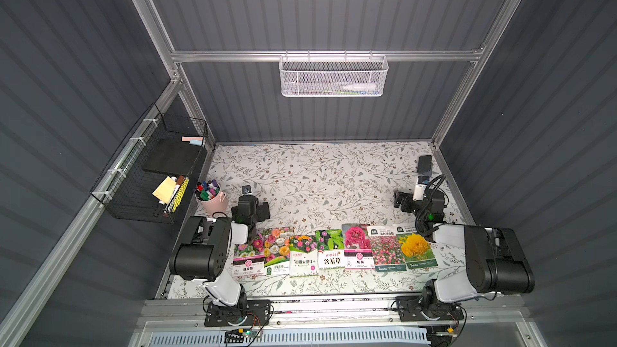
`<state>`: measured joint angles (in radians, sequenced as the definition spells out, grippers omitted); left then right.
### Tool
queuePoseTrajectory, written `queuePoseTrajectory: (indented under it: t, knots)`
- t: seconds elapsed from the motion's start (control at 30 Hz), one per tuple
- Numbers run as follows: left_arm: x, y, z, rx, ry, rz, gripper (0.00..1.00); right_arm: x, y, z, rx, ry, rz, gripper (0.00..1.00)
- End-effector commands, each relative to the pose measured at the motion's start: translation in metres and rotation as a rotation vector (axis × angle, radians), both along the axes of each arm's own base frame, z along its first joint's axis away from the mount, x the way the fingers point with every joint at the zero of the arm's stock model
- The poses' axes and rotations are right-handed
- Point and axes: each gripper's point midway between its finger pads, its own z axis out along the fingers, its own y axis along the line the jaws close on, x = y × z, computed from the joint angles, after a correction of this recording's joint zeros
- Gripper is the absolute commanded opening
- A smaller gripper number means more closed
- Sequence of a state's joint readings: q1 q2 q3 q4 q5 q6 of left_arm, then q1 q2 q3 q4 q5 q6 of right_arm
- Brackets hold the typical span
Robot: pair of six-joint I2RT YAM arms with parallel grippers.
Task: Arrange the seed packets in a row
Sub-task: Reset both arms
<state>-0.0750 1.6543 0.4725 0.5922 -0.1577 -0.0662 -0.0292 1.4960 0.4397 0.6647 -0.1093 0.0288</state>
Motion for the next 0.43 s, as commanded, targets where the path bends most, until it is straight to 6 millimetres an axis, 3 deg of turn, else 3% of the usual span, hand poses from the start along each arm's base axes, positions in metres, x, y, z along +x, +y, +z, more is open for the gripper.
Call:
queuePoseTrajectory:
  t: [0.0, 0.4]
  knots:
    - [-0.0523, 0.0067, -0.0573, 0.05, 0.261, -0.017, 0.99, 0.0057, 0.0025, 0.0114, -0.013, -0.031, 0.025, 0.99]
    - [-0.0526, 0.0072, -0.0574, 0.05, 0.263, -0.015, 1.0, 0.0063, 0.0027, 0.0108, -0.015, -0.029, 0.027, 0.99]
